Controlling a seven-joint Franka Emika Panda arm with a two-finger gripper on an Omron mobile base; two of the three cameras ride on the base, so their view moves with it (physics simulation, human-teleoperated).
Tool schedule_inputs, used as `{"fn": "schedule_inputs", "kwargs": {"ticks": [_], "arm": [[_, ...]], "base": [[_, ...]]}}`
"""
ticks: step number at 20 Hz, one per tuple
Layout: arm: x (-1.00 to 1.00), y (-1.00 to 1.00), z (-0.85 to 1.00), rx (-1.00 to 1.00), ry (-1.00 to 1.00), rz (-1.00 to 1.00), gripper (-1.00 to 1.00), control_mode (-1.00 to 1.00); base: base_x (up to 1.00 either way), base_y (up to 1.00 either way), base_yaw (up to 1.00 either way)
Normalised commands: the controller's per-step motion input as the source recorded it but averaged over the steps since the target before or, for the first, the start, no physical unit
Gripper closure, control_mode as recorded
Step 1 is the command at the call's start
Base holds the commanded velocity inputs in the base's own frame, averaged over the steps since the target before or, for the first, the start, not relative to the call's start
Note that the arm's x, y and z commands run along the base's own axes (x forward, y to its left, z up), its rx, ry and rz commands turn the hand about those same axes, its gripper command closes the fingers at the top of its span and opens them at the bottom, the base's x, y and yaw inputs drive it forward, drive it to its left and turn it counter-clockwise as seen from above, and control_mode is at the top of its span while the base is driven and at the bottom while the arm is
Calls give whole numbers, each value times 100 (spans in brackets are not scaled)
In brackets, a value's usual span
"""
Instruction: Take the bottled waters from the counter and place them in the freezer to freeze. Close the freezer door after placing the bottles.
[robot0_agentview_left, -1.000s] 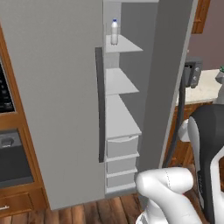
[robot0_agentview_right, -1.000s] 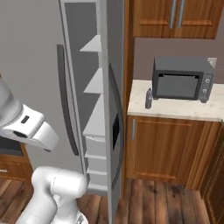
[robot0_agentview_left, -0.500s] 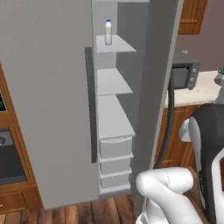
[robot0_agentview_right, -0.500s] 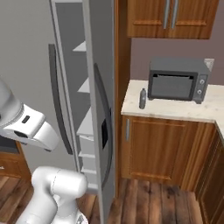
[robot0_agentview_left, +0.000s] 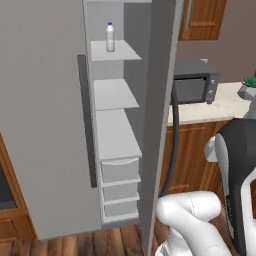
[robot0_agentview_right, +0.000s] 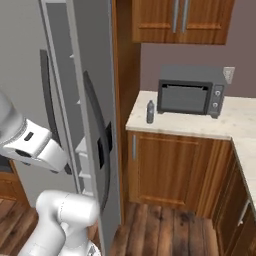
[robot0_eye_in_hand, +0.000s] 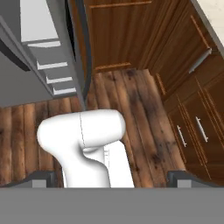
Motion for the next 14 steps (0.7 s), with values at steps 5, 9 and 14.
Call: {"fn": "schedule_inputs", "kwargs": {"ticks": [5, 9, 14], "arm": [[0, 0, 0, 0, 0, 0, -100, 100], [0, 0, 0, 0, 0, 0, -100, 100], [0, 0, 0, 0, 0, 0, -100, 100]], "base": [[0, -53, 6], [6, -60, 8], [16, -65, 7]]}}
